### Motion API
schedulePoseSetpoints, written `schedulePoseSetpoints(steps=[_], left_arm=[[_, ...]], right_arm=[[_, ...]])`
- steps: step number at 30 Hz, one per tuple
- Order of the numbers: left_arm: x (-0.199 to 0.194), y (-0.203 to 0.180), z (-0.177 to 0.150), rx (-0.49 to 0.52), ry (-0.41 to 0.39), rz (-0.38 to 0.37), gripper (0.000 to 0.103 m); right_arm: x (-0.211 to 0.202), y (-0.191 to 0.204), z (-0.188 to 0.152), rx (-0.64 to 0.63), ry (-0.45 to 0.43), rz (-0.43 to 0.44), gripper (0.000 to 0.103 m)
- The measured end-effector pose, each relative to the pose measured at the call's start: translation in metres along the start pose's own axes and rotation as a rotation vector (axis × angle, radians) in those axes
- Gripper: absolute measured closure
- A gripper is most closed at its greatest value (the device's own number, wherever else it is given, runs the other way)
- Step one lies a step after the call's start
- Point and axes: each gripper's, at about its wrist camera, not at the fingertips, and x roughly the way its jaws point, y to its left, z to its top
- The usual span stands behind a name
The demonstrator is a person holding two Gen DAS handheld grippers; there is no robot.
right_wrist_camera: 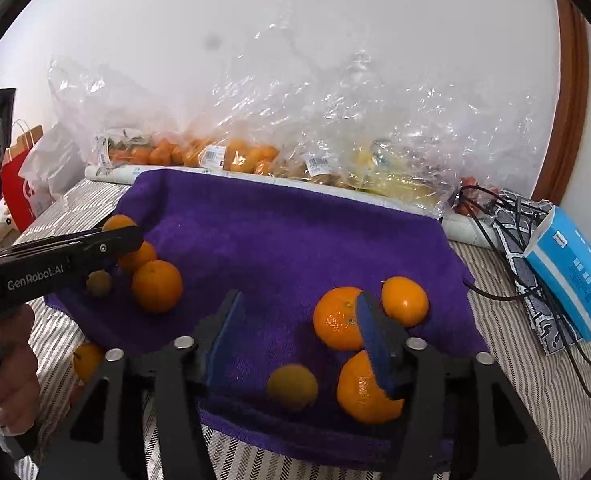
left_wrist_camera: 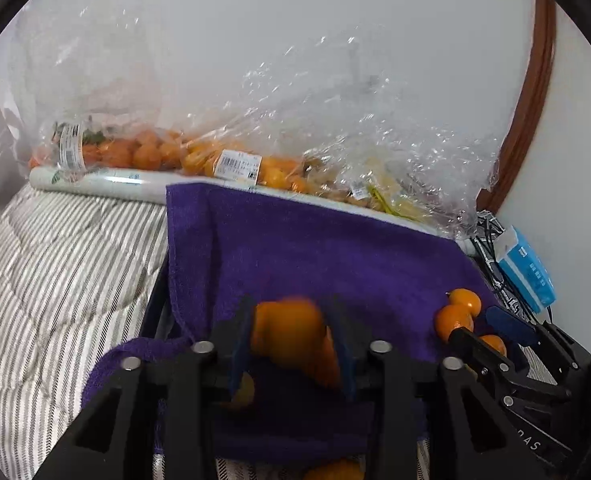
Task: Organize fruits
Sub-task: 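Lower both fruits onto the purple towel and open both tools, then withdraw both tools from the towel toward the remaining fruit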
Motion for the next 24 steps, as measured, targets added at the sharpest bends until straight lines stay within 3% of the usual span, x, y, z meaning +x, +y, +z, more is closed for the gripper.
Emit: schedulePoseSetpoints(steps=[3, 15, 24], left_arm=[[-0.004, -0.001, 0.001, -0.004, -0.013, -0.009, 0.053], [-0.021, 0.004, -0.004, -0.031, -0.031, 0.034, 0.052], [-0.062, 0.025, -0.015, -0.067, -0.060, 0.025, 0.052]], right_arm=[[-0.003, -0.001, 0.000, 0.011, -0.022, 0.003, 0.035], [-0.036, 0.003, 0.010, -0.009, -0.154, -0.017, 0.033], [-0.079, 0.008, 0.016, 0.067, -0.142, 0.045, 0.033]])
